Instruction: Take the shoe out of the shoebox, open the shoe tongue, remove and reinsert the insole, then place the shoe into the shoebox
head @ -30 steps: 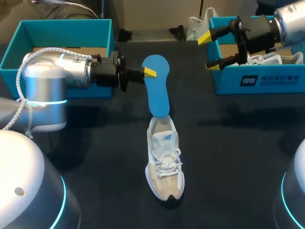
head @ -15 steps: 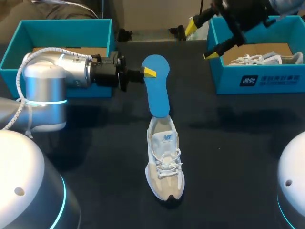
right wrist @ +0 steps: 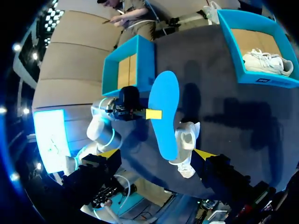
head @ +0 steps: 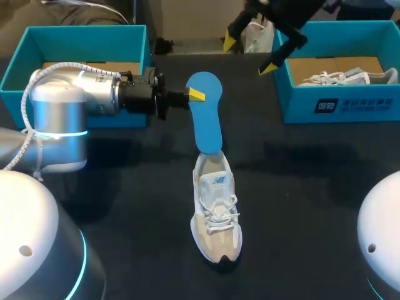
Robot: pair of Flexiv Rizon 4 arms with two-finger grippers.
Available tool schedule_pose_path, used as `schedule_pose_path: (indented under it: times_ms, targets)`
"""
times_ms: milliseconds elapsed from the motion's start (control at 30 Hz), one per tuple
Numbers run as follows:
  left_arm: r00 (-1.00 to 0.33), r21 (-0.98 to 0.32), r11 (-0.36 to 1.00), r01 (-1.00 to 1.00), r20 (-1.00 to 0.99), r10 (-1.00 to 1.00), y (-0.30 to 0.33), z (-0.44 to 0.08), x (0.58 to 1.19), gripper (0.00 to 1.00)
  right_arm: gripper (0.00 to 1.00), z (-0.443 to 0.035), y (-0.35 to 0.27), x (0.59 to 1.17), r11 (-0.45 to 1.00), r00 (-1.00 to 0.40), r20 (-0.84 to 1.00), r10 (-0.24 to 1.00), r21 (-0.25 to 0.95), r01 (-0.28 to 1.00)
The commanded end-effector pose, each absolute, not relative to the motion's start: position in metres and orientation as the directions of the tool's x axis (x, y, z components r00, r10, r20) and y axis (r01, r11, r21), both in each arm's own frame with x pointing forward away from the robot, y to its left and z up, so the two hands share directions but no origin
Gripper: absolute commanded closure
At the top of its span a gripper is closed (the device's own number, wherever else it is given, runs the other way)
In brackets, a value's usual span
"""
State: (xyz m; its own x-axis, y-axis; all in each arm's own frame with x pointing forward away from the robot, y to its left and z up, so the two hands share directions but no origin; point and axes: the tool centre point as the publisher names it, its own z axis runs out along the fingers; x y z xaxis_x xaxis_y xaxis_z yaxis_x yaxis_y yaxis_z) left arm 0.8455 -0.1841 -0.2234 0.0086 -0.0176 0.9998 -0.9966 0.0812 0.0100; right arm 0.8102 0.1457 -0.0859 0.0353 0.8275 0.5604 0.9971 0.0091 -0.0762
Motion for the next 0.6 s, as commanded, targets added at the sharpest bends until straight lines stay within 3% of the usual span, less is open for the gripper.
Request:
schedule_pose_path:
  times_ms: [33,600]
  targets:
    - [0.008,0.010,0.080,-0.997,1.000,-0.018,-0.184,-0.223,0.845,1.00,0.00,-0.089,0.160,0.811,-0.002,0.033,0.422,0.906,-0.074,0.997]
    - [0.008,0.010,0.080,-0.997,1.000,-0.018,-0.184,-0.223,0.845,1.00,0.00,-0.087,0.189,0.807,-0.072,0.091,0.193,0.977,-0.104,0.992]
